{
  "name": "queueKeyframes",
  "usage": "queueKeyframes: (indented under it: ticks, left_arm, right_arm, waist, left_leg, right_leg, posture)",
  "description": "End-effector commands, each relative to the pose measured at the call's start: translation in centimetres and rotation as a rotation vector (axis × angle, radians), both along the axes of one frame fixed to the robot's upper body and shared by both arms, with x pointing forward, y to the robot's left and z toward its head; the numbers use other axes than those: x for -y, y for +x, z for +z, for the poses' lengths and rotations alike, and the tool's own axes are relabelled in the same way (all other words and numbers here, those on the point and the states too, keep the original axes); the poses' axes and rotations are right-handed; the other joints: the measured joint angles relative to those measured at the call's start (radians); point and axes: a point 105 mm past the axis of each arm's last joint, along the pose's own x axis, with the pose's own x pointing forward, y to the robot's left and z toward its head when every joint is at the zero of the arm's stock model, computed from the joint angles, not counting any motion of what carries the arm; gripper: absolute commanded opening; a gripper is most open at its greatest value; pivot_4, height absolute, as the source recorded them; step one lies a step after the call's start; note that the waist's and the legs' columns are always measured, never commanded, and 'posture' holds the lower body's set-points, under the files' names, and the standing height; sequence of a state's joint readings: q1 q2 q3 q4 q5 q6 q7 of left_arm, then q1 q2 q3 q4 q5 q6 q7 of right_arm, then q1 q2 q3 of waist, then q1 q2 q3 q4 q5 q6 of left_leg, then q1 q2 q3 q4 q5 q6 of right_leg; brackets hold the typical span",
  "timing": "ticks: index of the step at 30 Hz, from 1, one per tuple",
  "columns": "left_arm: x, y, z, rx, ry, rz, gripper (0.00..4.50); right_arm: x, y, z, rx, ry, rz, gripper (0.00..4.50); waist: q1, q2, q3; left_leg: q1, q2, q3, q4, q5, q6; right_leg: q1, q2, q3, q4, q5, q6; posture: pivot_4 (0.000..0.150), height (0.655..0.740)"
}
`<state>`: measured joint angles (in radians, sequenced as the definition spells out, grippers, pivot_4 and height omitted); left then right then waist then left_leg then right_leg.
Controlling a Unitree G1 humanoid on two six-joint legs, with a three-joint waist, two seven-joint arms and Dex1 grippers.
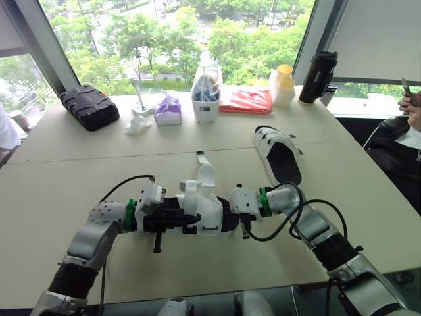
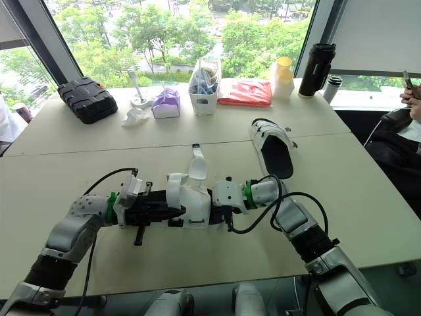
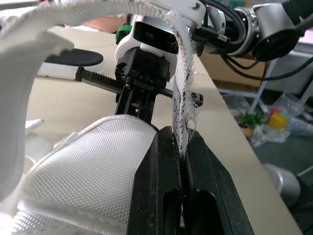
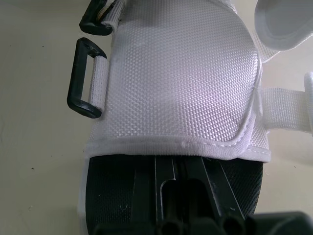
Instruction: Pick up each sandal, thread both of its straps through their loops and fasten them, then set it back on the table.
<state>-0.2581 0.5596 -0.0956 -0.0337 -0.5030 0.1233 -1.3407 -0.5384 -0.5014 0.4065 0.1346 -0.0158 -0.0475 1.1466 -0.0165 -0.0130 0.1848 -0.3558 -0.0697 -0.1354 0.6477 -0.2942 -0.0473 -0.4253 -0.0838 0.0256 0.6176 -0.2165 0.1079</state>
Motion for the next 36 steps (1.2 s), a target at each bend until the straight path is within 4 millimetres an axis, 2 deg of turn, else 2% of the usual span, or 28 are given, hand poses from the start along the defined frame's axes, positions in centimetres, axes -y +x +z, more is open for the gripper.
queueKeyframes:
  ticks: [1,9,17,23,30,36]
  left_arm:
    - [-0.3,-0.3,0.6,0.101,0.026,-0.015,0.04]
    - [-0.4,-0.7,1.0,0.212,0.045,-0.049,0.04]
    - [-1.0,-1.0,-0.8,0.169,0.080,-0.040,0.04]
    - [-2.2,-0.4,-1.7,0.051,0.091,0.038,0.04]
    - [-2.5,0.3,-2.4,-0.109,0.066,0.127,0.04]
    - [-2.7,-0.3,-2.4,-0.192,0.082,0.094,0.04]
  right_arm:
    - [0.6,0.0,-0.5,-0.013,-0.026,-0.020,0.00]
    - [0.7,0.0,-0.5,-0.013,-0.028,-0.021,0.00]
    - [0.6,0.0,-0.5,-0.012,-0.026,-0.021,0.00]
    - [0.6,-0.1,-0.6,-0.013,-0.027,-0.020,0.00]
    - [0.5,-0.1,-0.6,-0.010,-0.027,-0.015,0.00]
    - [0.4,-0.1,-0.7,-0.007,-0.030,-0.013,0.00]
  waist:
    - [0.000,0.000,0.000]
    - [0.000,0.000,0.000]
    - [0.000,0.000,0.000]
    - [-0.001,0.000,0.000]
    - [-0.003,0.000,0.000]
    - [-0.004,0.000,0.000]
  left_leg:
    - [0.000,0.000,0.000,0.000,0.000,0.000]
    - [0.000,0.000,0.001,0.000,0.000,0.000]
    - [0.000,0.000,0.001,0.000,0.000,0.000]
    - [0.000,0.000,0.000,0.000,0.000,0.000]
    - [0.000,0.000,0.000,0.000,0.000,0.000]
    - [0.001,0.001,0.000,0.000,0.000,0.000]
  right_leg:
    - [0.000,0.000,0.000,0.000,0.000,0.000]
    - [0.000,0.000,0.000,0.000,0.000,0.000]
    - [0.000,0.000,0.000,0.000,0.000,0.000]
    - [0.000,0.000,0.000,0.000,0.000,0.000]
    - [0.000,0.001,0.000,0.000,0.000,0.000]
    - [0.000,0.001,0.000,0.000,0.000,0.000]
  posture:
    - [0.150,0.7400]
    - [0.150,0.7400]
    - [0.150,0.7400]
    - [0.150,0.7400]
    - [0.150,0.7400]
    - [0.150,0.7400]
